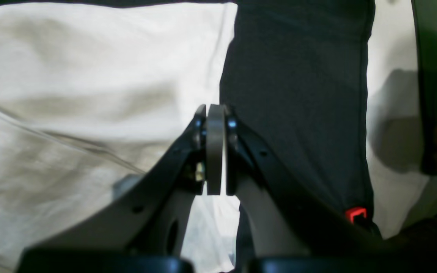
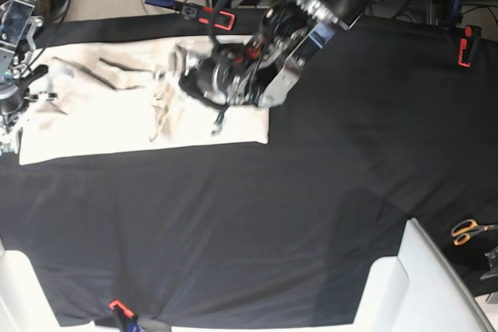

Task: Fold the T-shirt properly
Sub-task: 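Smooth the folded section with the left gripper and release it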

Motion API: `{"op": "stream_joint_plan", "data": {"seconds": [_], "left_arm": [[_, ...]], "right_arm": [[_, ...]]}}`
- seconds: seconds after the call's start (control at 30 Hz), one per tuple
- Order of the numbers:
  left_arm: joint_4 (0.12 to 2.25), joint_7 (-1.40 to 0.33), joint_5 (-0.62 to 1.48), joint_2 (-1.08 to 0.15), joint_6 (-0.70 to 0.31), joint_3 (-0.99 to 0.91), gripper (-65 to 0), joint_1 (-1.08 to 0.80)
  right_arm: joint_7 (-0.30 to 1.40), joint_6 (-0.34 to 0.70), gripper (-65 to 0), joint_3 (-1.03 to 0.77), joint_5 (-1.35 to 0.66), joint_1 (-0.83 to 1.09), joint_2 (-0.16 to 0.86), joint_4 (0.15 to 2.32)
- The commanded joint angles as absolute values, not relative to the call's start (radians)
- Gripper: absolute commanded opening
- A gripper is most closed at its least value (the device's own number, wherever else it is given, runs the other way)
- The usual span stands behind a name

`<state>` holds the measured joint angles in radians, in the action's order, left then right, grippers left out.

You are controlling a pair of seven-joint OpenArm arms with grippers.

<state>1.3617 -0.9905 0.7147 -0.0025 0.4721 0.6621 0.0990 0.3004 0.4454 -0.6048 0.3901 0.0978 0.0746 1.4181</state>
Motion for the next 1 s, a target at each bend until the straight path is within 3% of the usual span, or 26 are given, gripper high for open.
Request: {"op": "stream_joint_plan", "data": {"seconds": [0.0,0.07,0.2,0.4,0.73,0.97], "left_arm": [[1.354,-0.998,0.725,0.013,0.472,0.664,-65.0,0.122],[1.320,-0.998,0.725,0.030,0.463,0.665,-65.0,0.143],[1.247,-0.998,0.722,0.073,0.312,0.665,-65.0,0.206],[1.124,-0.974,0.719,0.139,0.185,0.665,-65.0,0.285],[1.201,-0.901,0.719,0.085,0.193,0.728,-65.0,0.309],[1.412,-0.903,0.727,-0.058,0.404,0.730,-65.0,0.248]], "right_arm": [[0.283,0.438,-64.7,-0.610,0.386,0.090,0.088,1.434],[0.283,0.438,-64.7,-0.611,0.386,0.090,0.088,1.434],[0.283,0.438,-64.7,-0.611,0.386,0.090,0.088,1.434],[0.283,0.438,-64.7,-0.608,0.386,0.090,0.088,1.434],[0.283,0.438,-64.7,-0.608,0.386,0.084,0.090,1.434],[0.283,0.438,-64.7,-0.611,0.386,0.085,0.096,1.434]]}}
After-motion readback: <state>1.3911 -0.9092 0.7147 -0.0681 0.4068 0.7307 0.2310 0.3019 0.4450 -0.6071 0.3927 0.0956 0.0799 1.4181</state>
